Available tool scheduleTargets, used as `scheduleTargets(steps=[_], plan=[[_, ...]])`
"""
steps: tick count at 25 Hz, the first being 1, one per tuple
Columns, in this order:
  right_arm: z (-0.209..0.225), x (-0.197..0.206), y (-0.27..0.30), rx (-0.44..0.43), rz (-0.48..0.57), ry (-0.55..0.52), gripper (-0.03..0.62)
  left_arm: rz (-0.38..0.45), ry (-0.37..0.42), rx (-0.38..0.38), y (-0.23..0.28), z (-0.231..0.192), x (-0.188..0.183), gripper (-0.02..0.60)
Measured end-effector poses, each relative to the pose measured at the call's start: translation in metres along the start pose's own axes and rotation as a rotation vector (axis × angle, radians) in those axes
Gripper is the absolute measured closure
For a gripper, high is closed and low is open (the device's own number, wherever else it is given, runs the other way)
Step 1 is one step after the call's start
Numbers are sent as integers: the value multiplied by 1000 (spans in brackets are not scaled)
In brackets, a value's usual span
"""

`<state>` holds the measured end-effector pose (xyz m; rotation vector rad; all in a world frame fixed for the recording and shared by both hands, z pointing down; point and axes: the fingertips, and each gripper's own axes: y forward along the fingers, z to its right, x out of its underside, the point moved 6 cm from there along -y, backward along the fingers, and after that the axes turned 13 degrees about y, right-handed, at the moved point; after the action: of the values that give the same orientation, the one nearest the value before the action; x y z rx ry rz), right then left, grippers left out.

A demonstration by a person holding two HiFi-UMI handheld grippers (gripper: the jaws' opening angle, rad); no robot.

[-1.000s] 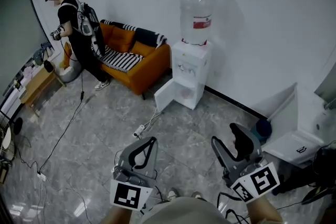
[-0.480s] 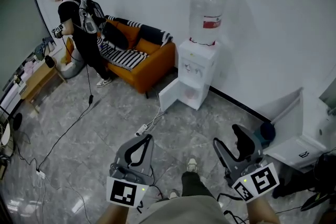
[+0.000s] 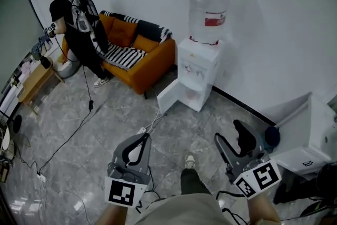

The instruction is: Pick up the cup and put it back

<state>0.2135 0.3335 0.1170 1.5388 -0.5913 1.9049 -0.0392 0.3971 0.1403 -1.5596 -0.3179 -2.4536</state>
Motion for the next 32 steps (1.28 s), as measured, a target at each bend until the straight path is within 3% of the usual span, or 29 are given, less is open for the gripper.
scheduleTargets(steps=[4, 11, 17, 27, 32], plan=[[40, -7, 46, -10, -23, -49, 326, -29, -7, -2, 58, -13, 8, 580], [121, -21, 116, -39, -42, 12, 324, -66, -18, -7, 165, -29, 12, 580], [168, -29, 161, -48, -41, 31, 321, -73, -16, -11, 229, -47, 10, 580], [179, -12, 210, -11, -77, 49, 312, -70, -35, -1, 267, -83, 36, 580], [163, -5, 235, 74, -74, 59, 310, -32, -22, 84, 284, -114, 56, 580]])
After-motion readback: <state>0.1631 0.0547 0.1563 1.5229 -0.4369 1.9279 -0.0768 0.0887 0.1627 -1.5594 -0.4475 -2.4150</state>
